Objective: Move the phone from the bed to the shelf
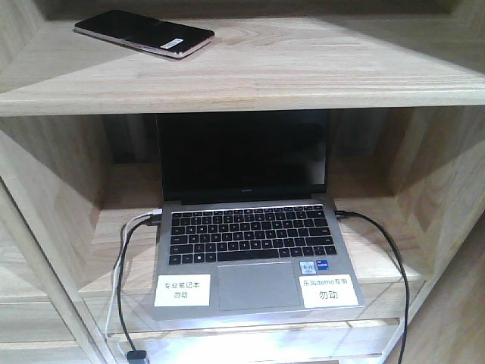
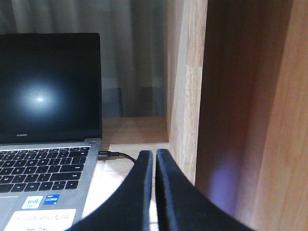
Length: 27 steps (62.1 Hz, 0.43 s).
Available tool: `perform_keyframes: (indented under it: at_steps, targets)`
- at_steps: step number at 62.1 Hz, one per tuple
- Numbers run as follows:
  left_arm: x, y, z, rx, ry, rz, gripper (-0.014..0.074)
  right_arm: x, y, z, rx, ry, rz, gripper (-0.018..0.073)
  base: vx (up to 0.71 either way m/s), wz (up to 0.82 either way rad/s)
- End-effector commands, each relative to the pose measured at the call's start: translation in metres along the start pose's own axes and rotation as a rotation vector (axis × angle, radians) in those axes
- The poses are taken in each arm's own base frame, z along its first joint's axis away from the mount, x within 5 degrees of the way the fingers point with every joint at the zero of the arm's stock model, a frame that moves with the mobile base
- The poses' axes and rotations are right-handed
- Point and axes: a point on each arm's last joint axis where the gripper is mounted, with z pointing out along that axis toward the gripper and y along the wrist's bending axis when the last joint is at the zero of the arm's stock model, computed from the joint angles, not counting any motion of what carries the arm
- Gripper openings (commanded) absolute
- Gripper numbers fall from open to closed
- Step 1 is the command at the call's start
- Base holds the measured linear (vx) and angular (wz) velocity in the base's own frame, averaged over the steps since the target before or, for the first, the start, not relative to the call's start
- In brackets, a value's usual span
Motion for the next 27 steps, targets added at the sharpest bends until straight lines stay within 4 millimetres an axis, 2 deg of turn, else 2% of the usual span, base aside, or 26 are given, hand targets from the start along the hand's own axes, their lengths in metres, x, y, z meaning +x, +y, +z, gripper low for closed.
perform_keyframes:
  at_steps: [1,27]
  targets:
    - [-0.0156,0.0004,-0.0021,-0.002,-0.107,-0.019,0.0001,-0.0051,-0.0005,-0.0008,0.006,-0.088,-0.014,-0.0005,0.0,0.0]
    - [-0.0156,0.0004,-0.0021,-0.002,-0.107,-0.019,0.0001,-0.0051,-0.0005,-0.0008,0.006,-0.088,-0.014,-0.0005,0.0,0.0]
